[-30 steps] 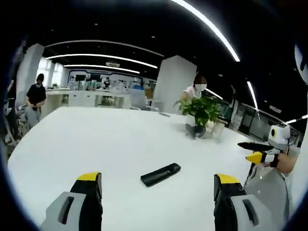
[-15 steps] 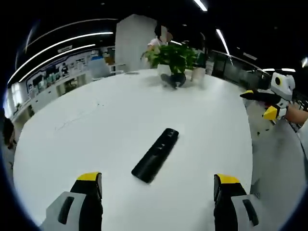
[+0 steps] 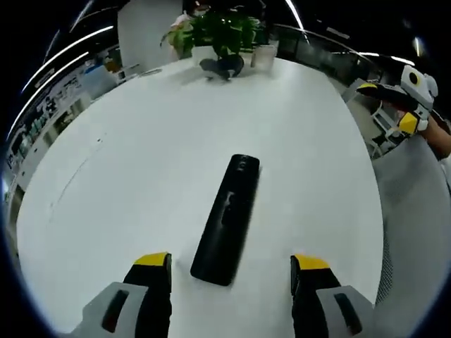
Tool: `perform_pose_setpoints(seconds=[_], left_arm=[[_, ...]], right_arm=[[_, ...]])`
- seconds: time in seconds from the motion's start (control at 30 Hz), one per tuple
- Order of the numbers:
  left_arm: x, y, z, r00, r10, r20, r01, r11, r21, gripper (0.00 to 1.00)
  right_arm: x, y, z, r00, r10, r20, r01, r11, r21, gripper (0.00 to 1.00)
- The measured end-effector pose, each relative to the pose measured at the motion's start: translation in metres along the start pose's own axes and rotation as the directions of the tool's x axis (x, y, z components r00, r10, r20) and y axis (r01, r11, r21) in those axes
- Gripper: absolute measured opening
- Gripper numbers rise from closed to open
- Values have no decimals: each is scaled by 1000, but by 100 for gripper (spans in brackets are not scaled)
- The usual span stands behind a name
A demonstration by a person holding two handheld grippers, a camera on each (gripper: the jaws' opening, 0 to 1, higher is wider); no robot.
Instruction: Press the specified remote control buttons in sequence, fully releasing each button before pressing the next.
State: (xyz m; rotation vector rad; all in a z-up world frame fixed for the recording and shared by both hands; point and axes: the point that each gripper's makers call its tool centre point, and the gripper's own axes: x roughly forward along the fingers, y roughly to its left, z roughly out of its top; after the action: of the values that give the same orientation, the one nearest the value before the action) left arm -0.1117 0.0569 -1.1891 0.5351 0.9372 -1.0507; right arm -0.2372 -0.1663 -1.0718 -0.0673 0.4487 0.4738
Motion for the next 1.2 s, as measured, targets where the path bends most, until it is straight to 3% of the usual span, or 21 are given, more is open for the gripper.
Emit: perform_pose_setpoints(seconds=[0.17, 0.33, 0.43, 0.53, 0.6, 0.77, 1.0, 1.2], left_arm=[[7, 6, -1, 999, -13, -51, 14, 1000, 21, 56], [8, 14, 0, 996, 17, -86, -11, 998, 60, 42], [7, 8, 1, 995, -2, -95, 12, 995, 102, 34], [8, -8, 1, 992, -36, -117, 60, 977, 205, 23], [8, -5, 2, 993, 10, -118, 22, 963, 268, 23], [8, -9, 1, 992, -2, -125, 36, 963, 269, 23], [4, -41, -9, 988, -78, -137, 116, 948, 296, 22], [1, -63, -18, 983, -86, -161, 137, 932, 335, 22]], right_arm=[[-5, -3, -4, 1000, -2, -11, 3, 1000, 27, 51], [-8, -5, -5, 1000, 3, -16, -2, 999, 44, 39], [-9, -6, -6, 1000, 1, -19, 0, 999, 46, 35], [-10, -7, -8, 1000, 1, -23, 0, 999, 44, 34], [-9, -7, -10, 1000, 5, -29, -3, 999, 42, 35], [-6, -1, -10, 999, 24, -41, -23, 999, 27, 32], [-4, 7, -15, 995, 65, -74, -65, 998, 8, 25], [0, 13, -22, 988, 98, -122, -102, 995, -22, 21]])
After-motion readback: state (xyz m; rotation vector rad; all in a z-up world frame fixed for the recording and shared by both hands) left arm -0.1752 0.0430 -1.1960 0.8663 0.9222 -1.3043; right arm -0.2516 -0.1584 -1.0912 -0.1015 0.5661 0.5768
